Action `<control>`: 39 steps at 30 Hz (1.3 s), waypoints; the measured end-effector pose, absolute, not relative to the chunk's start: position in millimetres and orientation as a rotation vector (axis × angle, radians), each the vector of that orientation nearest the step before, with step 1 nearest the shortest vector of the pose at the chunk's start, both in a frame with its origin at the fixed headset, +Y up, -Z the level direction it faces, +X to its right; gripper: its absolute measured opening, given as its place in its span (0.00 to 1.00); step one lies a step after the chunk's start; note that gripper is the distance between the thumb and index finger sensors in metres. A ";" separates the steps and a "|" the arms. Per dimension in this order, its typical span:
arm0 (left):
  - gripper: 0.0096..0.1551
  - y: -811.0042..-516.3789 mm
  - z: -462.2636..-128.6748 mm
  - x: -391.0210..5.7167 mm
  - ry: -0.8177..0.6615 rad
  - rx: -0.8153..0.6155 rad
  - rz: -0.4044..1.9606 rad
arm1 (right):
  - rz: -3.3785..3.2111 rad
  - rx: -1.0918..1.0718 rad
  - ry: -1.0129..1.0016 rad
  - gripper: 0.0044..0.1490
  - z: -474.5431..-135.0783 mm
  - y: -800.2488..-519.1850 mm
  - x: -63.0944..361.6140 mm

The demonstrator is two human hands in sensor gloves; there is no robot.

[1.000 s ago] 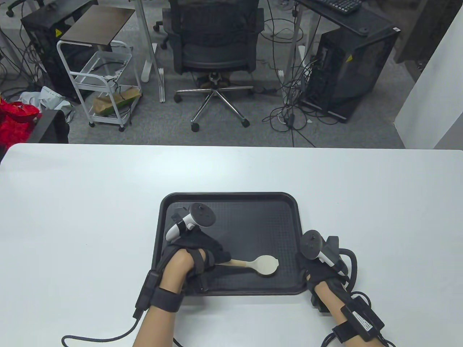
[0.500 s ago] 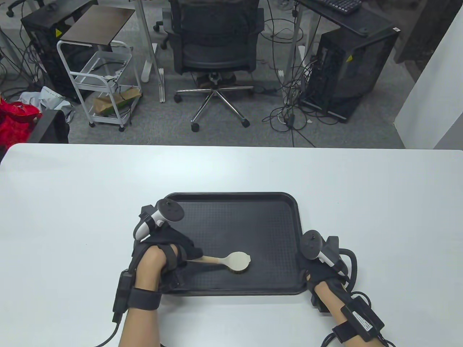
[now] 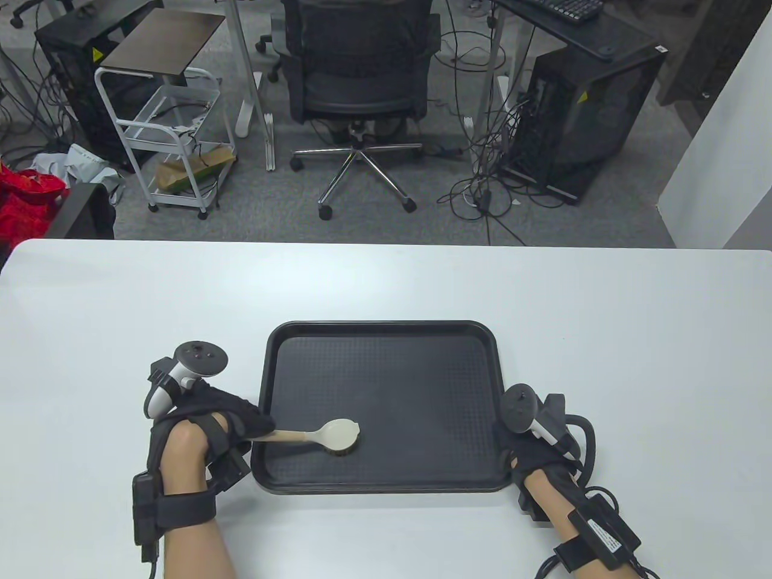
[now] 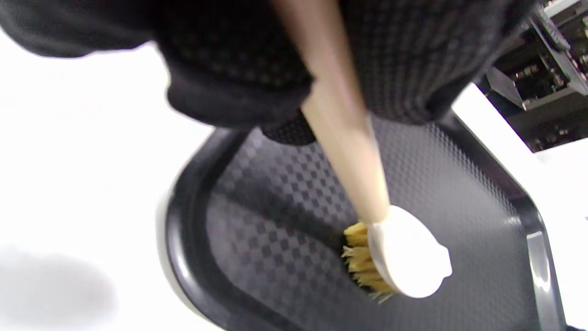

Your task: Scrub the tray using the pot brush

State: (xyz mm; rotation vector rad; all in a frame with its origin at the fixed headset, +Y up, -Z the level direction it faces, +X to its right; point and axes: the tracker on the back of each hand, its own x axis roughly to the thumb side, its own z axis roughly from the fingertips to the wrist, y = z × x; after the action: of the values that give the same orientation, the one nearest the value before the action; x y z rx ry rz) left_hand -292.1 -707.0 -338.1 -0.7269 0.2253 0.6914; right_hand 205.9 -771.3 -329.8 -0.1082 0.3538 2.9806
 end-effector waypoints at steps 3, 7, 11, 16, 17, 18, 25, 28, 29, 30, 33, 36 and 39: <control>0.30 -704.4 -332.9 -307.7 0.269 -0.700 0.698 | 2.981 -0.108 0.354 0.38 -329.8 -771.2 205.9; 0.28 -703.0 -326.0 -327.2 0.337 -0.674 0.701 | 2.981 -0.108 0.354 0.38 -329.8 -771.3 205.9; 0.28 -700.3 -319.4 -343.0 0.382 -0.643 0.715 | 2.980 -0.108 0.357 0.38 -329.9 -771.3 206.0; 0.28 -702.0 -313.9 -358.1 0.416 -0.630 0.739 | 2.980 -0.108 0.356 0.38 -329.9 -771.4 206.0; 0.28 -702.1 -312.9 -360.4 0.422 -0.628 0.743 | 2.980 -0.108 0.357 0.38 -329.9 -771.4 206.0; 0.27 -702.2 -311.5 -363.3 0.429 -0.623 0.752 | 2.981 -0.109 0.356 0.38 -329.8 -771.4 205.9; 0.28 -699.7 -303.9 -381.9 0.456 -0.584 0.814 | 2.978 -0.108 0.360 0.38 -330.2 -771.5 206.1; 0.29 -693.7 -312.7 -371.9 0.319 -0.532 0.903 | 2.977 -0.107 0.360 0.38 -330.3 -771.5 205.9; 0.30 -691.1 -317.0 -364.1 0.262 -0.522 0.929 | 2.978 -0.106 0.361 0.38 -330.3 -771.5 205.9; 0.30 -689.4 -319.9 -358.3 0.232 -0.518 0.945 | 2.977 -0.106 0.362 0.38 -330.3 -771.5 206.0; 0.31 -683.6 -333.0 -328.8 0.117 -0.526 0.957 | 2.979 -0.108 0.359 0.38 -330.2 -771.5 205.8; 0.32 -681.4 -345.1 -293.2 0.015 -0.562 0.920 | 2.984 -0.109 0.357 0.38 -330.3 -771.4 205.7; 0.33 -684.8 -356.8 -253.2 -0.117 -0.601 0.903 | 2.983 -0.110 0.357 0.38 -330.3 -771.5 205.8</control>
State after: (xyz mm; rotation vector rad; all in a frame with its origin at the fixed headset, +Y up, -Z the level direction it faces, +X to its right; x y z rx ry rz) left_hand -253.2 -684.8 -356.8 -0.6005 -0.1172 0.9027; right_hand 205.8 -771.5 -330.3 -0.1098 0.3568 2.9829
